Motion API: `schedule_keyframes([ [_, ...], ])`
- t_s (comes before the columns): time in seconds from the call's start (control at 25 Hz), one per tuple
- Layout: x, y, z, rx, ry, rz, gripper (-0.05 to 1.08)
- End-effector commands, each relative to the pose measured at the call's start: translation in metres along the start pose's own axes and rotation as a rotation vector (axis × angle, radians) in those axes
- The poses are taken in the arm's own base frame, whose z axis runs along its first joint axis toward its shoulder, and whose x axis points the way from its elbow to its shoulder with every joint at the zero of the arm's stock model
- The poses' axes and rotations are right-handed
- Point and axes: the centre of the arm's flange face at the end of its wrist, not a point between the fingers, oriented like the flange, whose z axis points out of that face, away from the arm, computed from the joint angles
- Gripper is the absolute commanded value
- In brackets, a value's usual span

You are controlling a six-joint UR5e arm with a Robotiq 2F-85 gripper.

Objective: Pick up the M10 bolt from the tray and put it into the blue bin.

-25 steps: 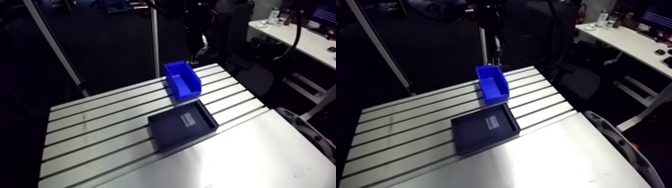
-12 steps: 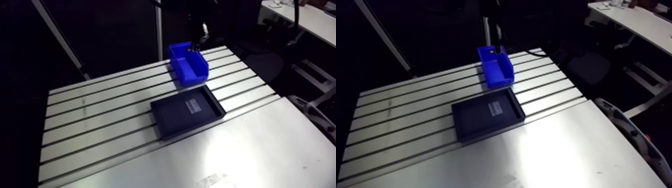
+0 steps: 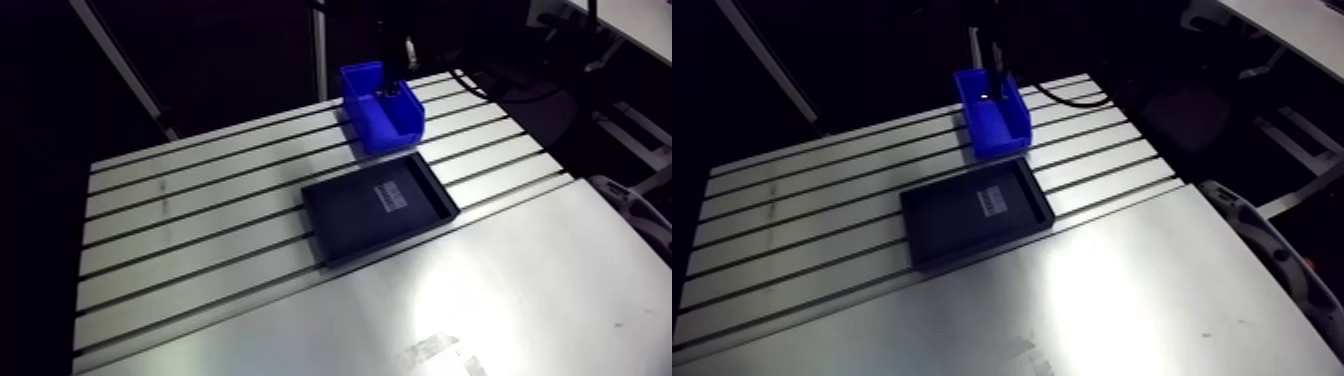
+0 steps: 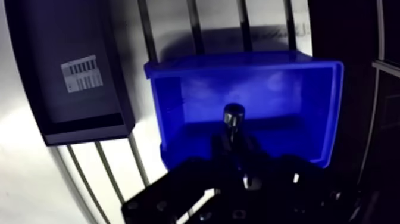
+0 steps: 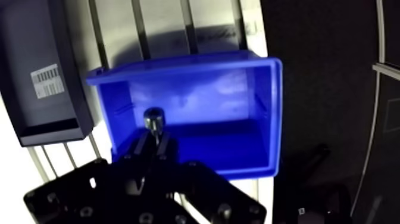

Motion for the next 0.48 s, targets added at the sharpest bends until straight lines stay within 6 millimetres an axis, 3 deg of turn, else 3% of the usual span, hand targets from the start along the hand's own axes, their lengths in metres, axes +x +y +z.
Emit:
schedule_keyframes([
  [0.04,0.0,0.006,0.013,0.006,0.002,0.018,1.0],
  [0.48,0.008,0.015,0.031,0.003,-0.015,0.006,0.93],
])
